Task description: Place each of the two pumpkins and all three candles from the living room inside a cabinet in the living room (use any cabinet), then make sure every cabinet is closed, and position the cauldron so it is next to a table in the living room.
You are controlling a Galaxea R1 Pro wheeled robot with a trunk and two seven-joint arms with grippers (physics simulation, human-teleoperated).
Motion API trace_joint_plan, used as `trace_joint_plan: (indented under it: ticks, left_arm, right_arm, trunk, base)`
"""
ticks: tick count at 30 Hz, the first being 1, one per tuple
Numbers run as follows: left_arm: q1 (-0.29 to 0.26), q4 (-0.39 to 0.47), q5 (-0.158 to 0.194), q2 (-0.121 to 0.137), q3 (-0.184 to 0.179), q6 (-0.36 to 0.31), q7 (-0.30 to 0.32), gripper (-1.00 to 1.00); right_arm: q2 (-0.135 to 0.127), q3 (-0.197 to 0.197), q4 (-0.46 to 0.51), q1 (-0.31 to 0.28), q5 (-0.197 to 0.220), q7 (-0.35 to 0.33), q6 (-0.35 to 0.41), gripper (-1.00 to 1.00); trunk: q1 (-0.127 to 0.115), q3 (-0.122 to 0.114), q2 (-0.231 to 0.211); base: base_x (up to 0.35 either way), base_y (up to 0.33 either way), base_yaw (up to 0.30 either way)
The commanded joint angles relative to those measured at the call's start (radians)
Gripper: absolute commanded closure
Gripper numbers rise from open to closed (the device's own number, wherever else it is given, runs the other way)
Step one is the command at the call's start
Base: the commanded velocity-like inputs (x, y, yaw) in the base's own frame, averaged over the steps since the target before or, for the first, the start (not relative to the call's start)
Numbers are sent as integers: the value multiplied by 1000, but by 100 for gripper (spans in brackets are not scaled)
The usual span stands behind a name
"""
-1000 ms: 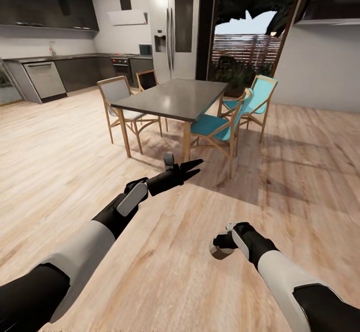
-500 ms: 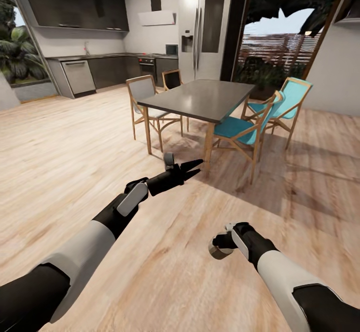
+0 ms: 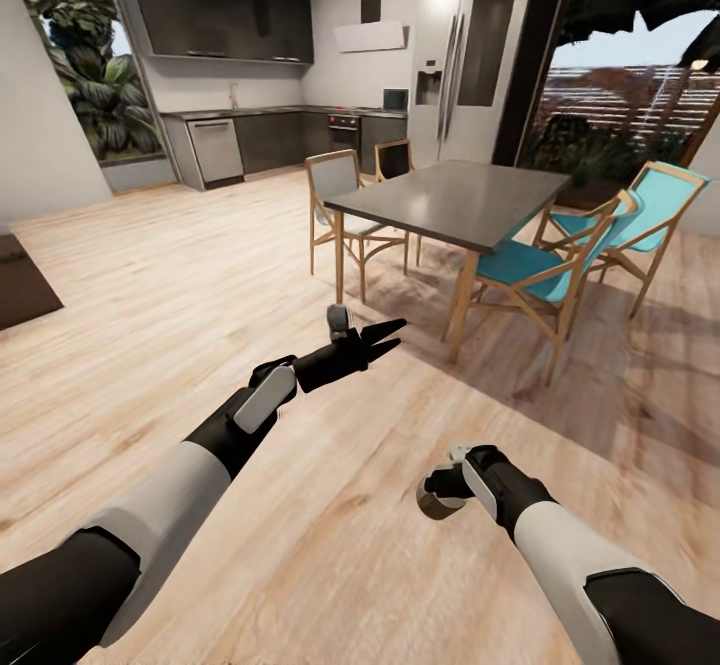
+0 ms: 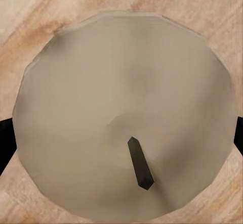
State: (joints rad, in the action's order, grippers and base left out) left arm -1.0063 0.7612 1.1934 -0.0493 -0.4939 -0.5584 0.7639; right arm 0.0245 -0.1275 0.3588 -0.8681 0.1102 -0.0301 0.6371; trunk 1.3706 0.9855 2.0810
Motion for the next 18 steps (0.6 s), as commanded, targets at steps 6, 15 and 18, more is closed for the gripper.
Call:
trace_joint_plan:
  ticks: [6,15,18]
  left_arm:
    - [1,0,1,3,0,0,1,-100]
    - [2,-2,6,8,0,2,21,-100]
    - [3,-3,1,14,0,3,58,-100]
  right_arm:
    - [0,0,0,0,3,1,0,100]
    - [0,0,-10,0,0,1,0,100]
    - [0,0,-11,0,0,1,0,100]
  trunk:
    - [0,0,0]
    - [0,0,0]
    - [0,0,0]
  base:
    - [0,0,287]
    - [47,0,287]
    - [143,0,287]
